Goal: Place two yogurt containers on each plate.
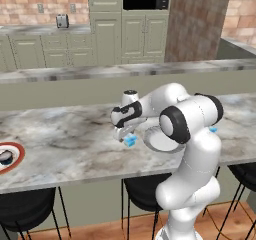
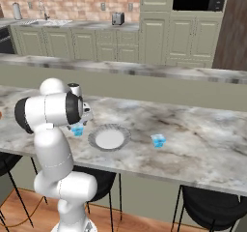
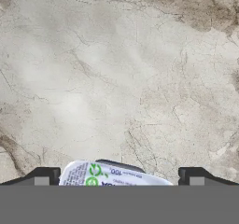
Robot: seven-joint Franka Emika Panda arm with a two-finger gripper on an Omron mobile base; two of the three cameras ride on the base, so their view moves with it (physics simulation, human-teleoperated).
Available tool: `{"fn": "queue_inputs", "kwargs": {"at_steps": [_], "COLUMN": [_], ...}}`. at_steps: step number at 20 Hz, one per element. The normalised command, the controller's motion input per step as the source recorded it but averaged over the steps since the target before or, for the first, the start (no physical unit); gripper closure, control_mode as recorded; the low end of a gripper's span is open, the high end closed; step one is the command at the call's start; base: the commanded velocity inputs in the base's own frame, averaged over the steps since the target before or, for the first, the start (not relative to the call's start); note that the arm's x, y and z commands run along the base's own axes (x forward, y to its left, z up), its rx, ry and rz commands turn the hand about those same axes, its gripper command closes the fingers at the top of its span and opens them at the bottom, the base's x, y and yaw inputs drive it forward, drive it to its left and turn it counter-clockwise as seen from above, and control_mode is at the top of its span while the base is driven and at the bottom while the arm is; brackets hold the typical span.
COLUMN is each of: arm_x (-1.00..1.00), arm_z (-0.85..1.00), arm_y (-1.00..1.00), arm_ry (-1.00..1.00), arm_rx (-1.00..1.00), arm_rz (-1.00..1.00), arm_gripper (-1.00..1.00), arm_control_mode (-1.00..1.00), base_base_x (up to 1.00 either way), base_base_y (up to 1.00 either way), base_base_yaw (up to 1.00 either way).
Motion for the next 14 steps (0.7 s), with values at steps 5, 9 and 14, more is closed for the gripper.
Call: {"fn": "queue_inputs", "kwargs": {"at_steps": [5, 9, 14], "arm_x": [-0.02, -0.01, -0.09], "arm_z": [-0.04, -0.09, -0.10], "arm_y": [-0.03, -0.04, -0.02], "arm_ry": [0.00, 0.00, 0.00], "arm_rx": [0.00, 0.00, 0.00], "arm_rz": [0.00, 0.00, 0.00], "arm_gripper": [-1.00, -1.00, -1.00], "arm_control_mode": [-1.00, -1.00, -1.00], "base_base_x": [0.00, 0.00, 0.00], "base_base_y": [0.00, 0.00, 0.00], "base_base_yaw": [0.00, 0.00, 0.00]}}
